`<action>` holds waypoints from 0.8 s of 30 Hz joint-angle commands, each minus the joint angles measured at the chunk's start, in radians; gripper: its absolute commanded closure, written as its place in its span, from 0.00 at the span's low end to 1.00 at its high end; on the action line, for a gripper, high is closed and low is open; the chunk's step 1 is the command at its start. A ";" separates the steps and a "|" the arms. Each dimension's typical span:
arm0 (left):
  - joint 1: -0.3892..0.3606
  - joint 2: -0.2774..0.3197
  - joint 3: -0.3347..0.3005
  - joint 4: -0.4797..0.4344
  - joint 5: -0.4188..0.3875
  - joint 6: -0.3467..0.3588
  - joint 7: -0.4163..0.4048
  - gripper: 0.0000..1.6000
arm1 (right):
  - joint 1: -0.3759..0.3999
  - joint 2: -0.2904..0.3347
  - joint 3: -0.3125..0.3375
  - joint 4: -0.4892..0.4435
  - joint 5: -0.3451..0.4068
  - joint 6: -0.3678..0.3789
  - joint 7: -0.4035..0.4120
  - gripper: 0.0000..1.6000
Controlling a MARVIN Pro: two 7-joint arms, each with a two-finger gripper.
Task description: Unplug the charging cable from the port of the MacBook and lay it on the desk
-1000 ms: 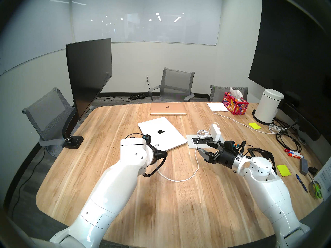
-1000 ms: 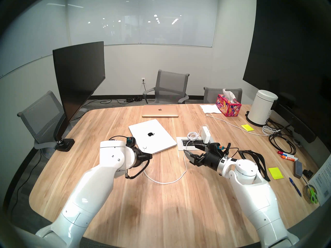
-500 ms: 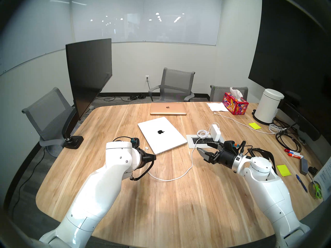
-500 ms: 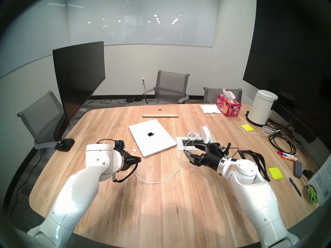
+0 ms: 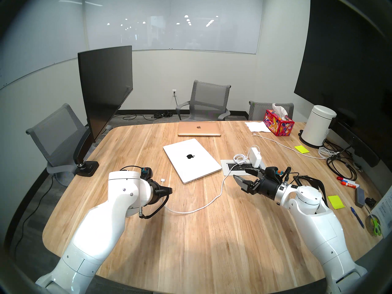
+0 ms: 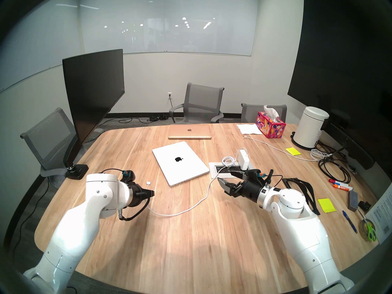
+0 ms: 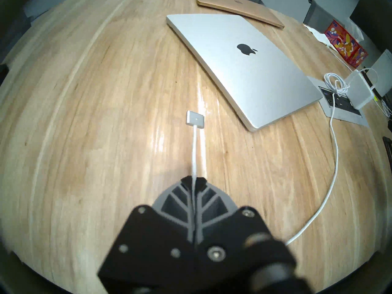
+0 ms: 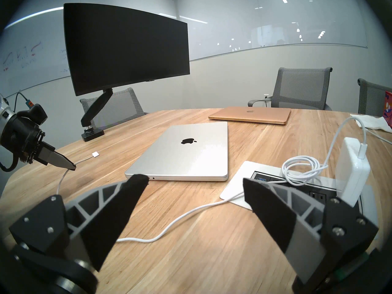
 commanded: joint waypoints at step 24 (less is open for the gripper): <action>0.078 0.232 -0.046 -0.005 0.124 -0.065 -0.260 1.00 | 0.008 0.002 0.006 -0.015 0.001 0.002 -0.001 0.00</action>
